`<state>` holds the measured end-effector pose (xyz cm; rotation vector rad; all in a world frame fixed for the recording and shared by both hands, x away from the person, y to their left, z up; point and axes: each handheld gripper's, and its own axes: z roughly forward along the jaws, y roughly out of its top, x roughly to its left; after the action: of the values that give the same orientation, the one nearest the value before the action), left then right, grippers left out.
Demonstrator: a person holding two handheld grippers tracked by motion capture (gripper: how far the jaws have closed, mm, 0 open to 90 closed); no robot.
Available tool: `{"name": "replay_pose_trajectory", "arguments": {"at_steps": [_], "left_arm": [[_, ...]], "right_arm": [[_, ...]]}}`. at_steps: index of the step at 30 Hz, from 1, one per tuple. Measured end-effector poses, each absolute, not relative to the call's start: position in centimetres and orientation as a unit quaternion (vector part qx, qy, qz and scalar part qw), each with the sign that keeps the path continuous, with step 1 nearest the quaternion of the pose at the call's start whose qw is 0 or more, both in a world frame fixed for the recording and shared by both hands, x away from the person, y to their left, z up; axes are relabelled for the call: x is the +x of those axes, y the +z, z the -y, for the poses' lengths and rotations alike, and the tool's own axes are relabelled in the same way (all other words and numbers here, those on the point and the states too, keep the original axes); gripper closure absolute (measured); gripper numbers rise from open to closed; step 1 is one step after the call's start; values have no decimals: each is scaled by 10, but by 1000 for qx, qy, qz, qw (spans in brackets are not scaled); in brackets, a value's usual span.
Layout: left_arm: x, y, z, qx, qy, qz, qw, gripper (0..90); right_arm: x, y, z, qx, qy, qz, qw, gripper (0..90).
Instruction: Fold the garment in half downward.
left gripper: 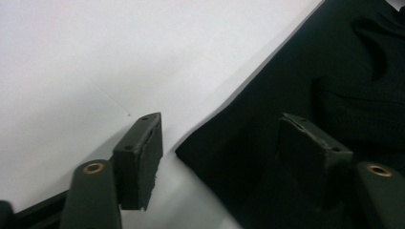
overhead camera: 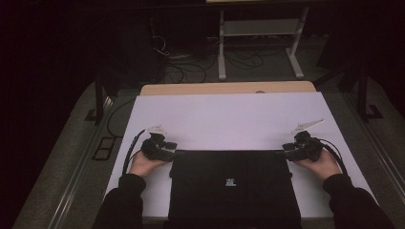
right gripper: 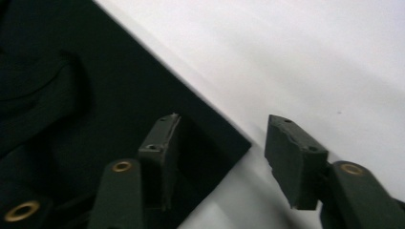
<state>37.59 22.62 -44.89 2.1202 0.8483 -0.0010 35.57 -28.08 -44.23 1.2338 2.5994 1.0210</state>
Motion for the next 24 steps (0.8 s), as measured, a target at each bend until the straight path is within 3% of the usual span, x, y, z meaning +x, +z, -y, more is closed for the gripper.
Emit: {"name": "replay_pose_trajectory", "arguments": {"at_steps": [14, 19, 24], "left_arm": [[372, -448, -220, 866, 8, -303, 398, 691], [370, -445, -216, 874, 16, -298, 383, 832], [367, -437, -217, 874, 38, -308, 374, 853]], "right_arm": [[357, -444, 282, 406, 338, -848, 35, 804], [356, -443, 281, 412, 334, -847, 28, 842], [355, -441, 283, 415, 334, -846, 20, 854]]}}
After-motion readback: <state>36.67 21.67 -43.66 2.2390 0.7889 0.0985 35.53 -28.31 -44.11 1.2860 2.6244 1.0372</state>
